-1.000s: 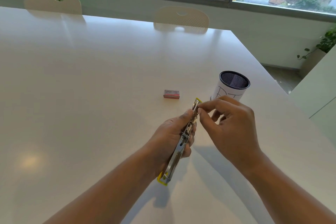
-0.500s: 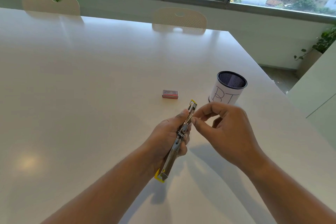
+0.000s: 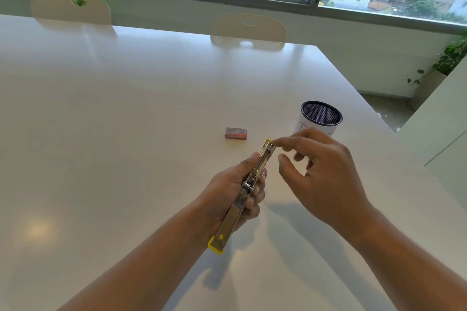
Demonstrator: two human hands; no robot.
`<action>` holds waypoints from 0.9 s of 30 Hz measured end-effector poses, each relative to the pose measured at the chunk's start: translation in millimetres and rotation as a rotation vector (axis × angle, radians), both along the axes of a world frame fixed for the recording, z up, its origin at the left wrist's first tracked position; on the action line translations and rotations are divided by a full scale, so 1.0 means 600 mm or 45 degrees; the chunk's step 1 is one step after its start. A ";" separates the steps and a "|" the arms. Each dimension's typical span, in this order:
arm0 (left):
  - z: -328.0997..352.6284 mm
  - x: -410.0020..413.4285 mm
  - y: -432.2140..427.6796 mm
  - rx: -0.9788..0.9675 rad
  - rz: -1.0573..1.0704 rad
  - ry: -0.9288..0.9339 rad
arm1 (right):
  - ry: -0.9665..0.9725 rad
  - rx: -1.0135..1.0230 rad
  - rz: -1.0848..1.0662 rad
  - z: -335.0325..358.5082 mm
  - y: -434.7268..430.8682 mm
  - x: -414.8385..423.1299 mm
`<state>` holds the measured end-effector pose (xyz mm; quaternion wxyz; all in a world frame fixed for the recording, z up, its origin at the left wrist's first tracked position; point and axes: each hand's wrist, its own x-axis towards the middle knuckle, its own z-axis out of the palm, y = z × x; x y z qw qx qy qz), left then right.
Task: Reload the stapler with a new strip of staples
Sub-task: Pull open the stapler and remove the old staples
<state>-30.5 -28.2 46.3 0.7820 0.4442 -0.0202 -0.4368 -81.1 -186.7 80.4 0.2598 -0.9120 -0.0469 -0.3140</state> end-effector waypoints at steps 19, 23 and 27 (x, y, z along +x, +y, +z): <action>-0.004 0.001 -0.001 0.059 0.047 -0.027 | 0.046 -0.293 0.120 -0.010 0.025 -0.021; -0.007 0.002 0.000 0.046 0.040 -0.055 | 0.100 -0.006 0.058 -0.003 0.023 -0.014; -0.010 0.003 -0.001 0.045 0.062 -0.050 | 0.224 -0.009 -0.003 0.005 0.024 -0.010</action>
